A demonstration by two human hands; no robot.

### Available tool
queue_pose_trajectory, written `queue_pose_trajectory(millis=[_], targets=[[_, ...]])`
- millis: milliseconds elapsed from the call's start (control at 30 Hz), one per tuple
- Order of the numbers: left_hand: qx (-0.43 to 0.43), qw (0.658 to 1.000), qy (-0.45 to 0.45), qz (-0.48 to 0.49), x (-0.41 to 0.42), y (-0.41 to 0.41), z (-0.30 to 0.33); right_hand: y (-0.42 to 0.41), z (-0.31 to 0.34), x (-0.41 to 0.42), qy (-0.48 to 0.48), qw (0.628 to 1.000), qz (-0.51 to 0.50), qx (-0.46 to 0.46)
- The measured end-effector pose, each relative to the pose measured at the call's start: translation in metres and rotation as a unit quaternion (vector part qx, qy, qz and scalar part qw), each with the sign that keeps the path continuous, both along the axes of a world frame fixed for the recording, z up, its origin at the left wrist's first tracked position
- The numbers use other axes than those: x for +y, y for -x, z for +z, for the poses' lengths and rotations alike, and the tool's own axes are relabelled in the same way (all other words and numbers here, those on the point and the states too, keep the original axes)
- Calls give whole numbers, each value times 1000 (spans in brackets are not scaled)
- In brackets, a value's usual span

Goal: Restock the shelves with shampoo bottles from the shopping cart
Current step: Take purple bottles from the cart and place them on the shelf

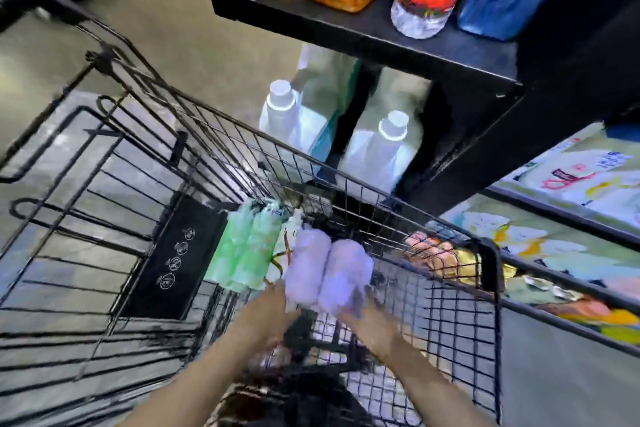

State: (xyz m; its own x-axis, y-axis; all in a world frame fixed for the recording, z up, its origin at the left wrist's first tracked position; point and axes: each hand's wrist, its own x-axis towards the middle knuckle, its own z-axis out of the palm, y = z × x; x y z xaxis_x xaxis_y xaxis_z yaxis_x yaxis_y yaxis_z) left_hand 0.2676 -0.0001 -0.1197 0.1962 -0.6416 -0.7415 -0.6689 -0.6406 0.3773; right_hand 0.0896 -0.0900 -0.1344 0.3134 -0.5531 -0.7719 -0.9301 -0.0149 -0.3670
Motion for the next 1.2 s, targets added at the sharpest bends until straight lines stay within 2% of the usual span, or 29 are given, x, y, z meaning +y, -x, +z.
queue_pose_trajectory(millis=[100,200,333,433,533,667,800,967,1033,1133,1200], targets=[[28,998,-13,58,-21,-12,-45,-22,-33,-7,-5,994,-106,-30],[52,994,11,98,-38,-14,-77,-39,-58,-12,6,978,-207,-16],[-13,994,59,89,-44,-9,-97,-40,-83,-14,39,966,-255,-5],[-24,993,41,104,-49,-8,-99,-34,-87,-16,46,954,-294,-34],[18,991,13,134,-54,-13,-100,-23,-84,-9,25,947,-314,-62],[129,973,-3,192,-43,-21,-105,-4,-75,7,-26,929,-353,-104],[266,935,-31,232,-24,-20,-83,14,-53,20,-76,895,-402,-177],[354,910,-18,215,-6,-12,-31,35,-3,39,-99,864,-438,-226],[380,903,-6,199,-2,-8,-2,45,23,47,-88,856,-445,-248],[361,921,29,143,-4,-3,44,57,73,57,-48,852,-448,-266],[370,921,53,104,-9,3,75,68,106,62,-6,852,-443,-280]])
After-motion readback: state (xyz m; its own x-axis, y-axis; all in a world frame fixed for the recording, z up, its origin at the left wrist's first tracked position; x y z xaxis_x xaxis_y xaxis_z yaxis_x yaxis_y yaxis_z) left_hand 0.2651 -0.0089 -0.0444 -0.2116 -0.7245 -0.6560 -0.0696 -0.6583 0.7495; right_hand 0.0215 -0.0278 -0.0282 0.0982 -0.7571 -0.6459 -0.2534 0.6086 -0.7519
